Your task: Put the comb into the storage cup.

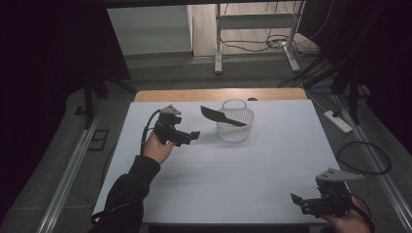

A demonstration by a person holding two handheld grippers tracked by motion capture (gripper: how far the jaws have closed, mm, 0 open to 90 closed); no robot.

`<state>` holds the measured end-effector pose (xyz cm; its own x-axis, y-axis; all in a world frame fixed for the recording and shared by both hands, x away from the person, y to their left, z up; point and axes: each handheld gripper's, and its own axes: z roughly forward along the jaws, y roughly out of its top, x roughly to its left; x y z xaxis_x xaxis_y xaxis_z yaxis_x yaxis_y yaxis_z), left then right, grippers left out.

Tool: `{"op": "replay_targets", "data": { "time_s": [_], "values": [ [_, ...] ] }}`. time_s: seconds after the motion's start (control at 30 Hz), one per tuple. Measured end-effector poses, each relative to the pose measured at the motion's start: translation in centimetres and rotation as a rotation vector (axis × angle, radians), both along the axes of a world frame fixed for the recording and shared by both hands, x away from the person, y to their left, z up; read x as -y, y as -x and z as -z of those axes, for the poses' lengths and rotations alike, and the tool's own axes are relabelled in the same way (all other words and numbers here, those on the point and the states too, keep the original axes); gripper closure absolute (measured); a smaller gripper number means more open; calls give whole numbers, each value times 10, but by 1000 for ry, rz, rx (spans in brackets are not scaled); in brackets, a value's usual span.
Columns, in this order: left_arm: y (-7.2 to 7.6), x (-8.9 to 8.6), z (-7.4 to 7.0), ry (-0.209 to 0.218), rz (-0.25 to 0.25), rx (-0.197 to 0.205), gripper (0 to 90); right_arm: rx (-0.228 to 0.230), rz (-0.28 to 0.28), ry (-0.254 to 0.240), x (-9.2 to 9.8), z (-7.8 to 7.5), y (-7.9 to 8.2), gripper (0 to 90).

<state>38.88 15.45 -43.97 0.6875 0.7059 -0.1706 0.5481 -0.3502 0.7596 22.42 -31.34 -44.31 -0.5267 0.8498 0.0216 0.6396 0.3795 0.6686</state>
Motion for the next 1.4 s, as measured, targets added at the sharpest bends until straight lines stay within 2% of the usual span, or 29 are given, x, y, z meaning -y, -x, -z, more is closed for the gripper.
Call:
{"op": "replay_targets", "data": {
  "time_s": [0.2,0.6,0.8,1.1,1.4],
  "values": [
    [6,-5,0,-12,-12,-2,0,2,-6,3,-1,0,0,0],
    [22,-16,2,-3,-29,7,0,2,-11,4,-1,0,1,0],
    [31,-18,3,0,-19,7,0,3,-13,2,-1,0,1,0],
    [47,-19,4,-20,-8,17,0,10,-13,-2,0,0,1,0],
    [61,-27,5,-8,-17,10,0,10,-18,-1,-1,-1,1,0]
  ]
}}
